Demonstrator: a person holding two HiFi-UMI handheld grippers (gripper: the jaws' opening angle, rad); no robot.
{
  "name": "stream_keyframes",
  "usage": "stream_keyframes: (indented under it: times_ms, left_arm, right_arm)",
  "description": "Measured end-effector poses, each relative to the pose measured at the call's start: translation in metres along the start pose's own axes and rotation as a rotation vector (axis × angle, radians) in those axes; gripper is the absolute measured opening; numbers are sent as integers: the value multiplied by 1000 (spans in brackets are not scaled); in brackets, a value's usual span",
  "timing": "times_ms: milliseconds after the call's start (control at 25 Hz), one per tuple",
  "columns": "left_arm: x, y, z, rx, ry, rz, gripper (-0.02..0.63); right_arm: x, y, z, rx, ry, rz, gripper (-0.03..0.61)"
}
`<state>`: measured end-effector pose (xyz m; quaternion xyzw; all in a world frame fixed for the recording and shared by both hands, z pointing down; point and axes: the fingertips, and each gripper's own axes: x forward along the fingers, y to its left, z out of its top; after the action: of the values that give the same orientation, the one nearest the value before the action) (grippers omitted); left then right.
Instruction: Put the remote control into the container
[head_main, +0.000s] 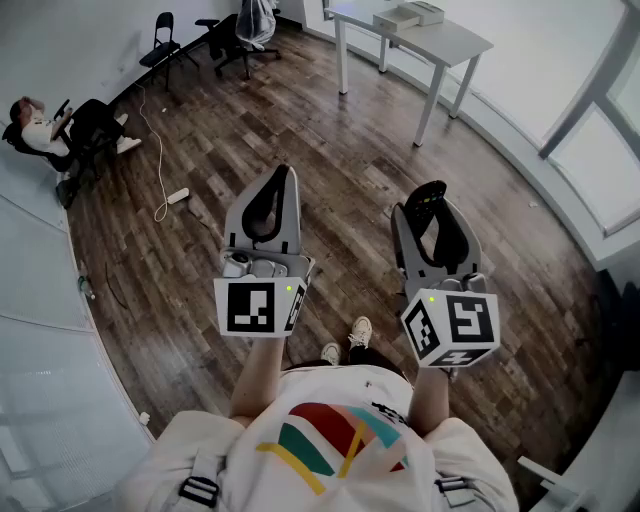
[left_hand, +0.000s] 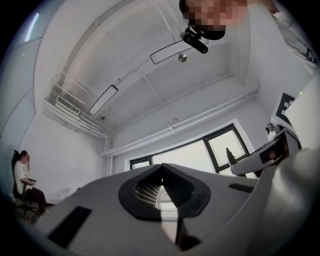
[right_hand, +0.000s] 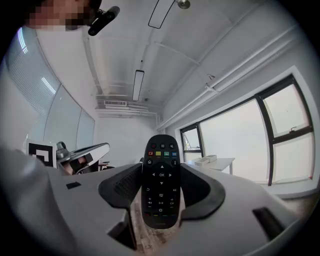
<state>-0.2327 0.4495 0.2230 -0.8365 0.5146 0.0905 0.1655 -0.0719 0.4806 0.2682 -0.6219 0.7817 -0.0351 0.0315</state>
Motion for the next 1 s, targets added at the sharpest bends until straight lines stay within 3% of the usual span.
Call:
stream_keyframes:
  times_ms: [600, 1000]
  left_arm:
    - [39, 9, -26, 19, 27, 50, 8]
    - [79, 17, -44, 0, 30, 115, 8]
  right_arm:
    - [59, -19, 2, -5, -22, 67, 241]
    - [90, -64, -5, -5, 11, 73, 241]
